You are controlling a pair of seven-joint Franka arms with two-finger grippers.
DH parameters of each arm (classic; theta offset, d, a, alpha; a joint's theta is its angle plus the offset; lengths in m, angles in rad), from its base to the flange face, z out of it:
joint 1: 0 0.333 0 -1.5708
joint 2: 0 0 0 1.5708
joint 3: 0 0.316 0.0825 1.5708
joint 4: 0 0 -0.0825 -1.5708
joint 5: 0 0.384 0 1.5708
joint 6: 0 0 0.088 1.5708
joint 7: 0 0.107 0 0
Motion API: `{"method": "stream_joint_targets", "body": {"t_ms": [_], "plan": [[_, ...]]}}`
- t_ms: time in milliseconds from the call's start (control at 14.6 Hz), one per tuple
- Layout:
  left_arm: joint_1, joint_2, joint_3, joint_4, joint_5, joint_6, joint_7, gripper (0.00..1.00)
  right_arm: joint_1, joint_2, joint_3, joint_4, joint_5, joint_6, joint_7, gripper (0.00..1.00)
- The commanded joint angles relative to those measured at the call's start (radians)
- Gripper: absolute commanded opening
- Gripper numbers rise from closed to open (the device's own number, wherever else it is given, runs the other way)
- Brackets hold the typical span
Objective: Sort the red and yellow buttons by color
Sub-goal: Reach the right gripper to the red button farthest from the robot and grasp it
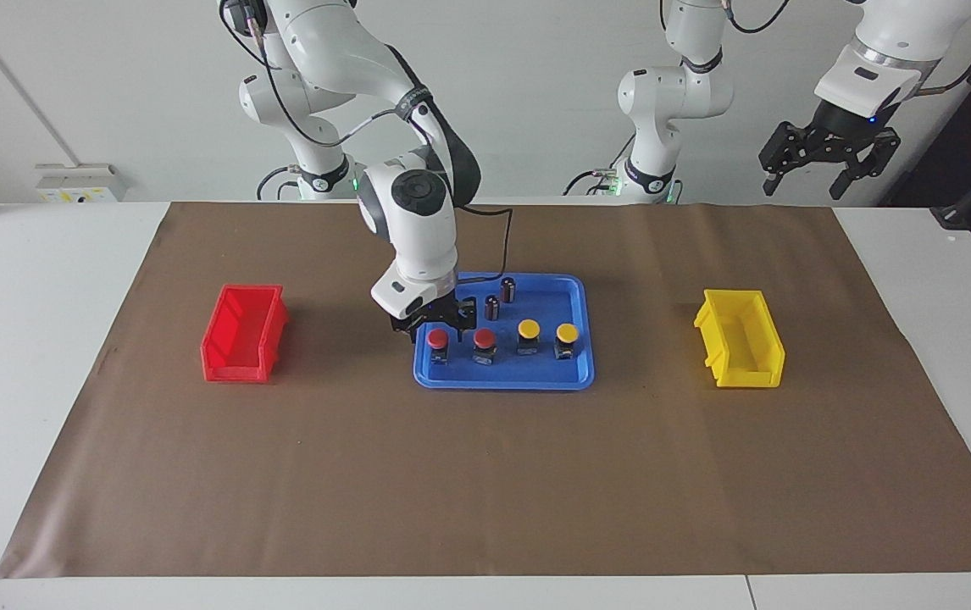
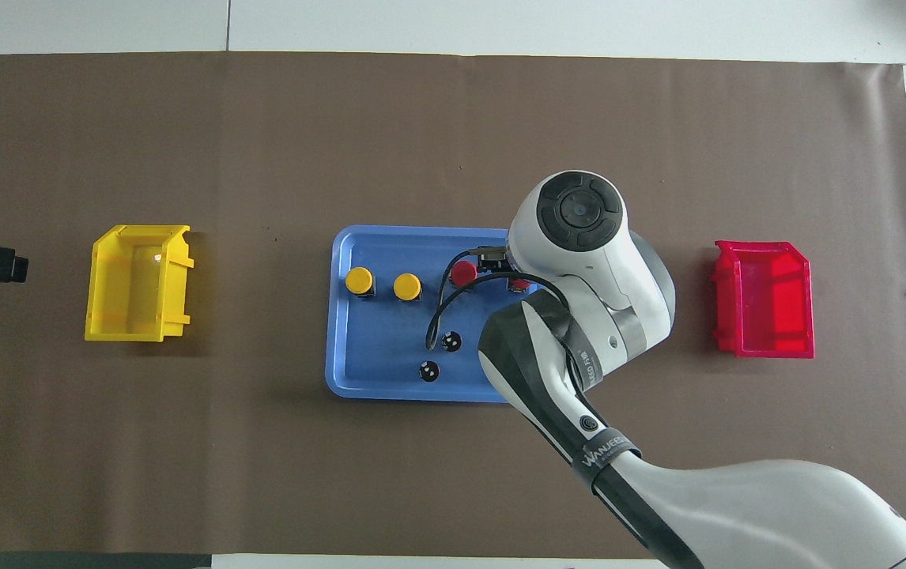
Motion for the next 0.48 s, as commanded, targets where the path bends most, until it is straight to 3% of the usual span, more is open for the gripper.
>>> {"method": "stream_joint_targets", "body": {"t_ms": [0, 137, 410], "plan": [[0.015, -0.041, -0.002, -0.045, -0.007, -0.042, -0.018, 1.00, -0.005, -0.026, 0.005, -0.058, -0.011, 0.039, 0.009, 0.73], [0.019, -0.041, -0.002, -0.045, -0.007, -0.029, -0.035, 1.00, -0.004, -0.028, 0.005, -0.098, -0.011, 0.087, 0.009, 0.64], [0.009, -0.081, -0.005, -0.160, -0.007, 0.072, -0.103, 0.97, -0.001, -0.022, 0.005, -0.057, -0.006, 0.043, 0.010, 0.17]]}}
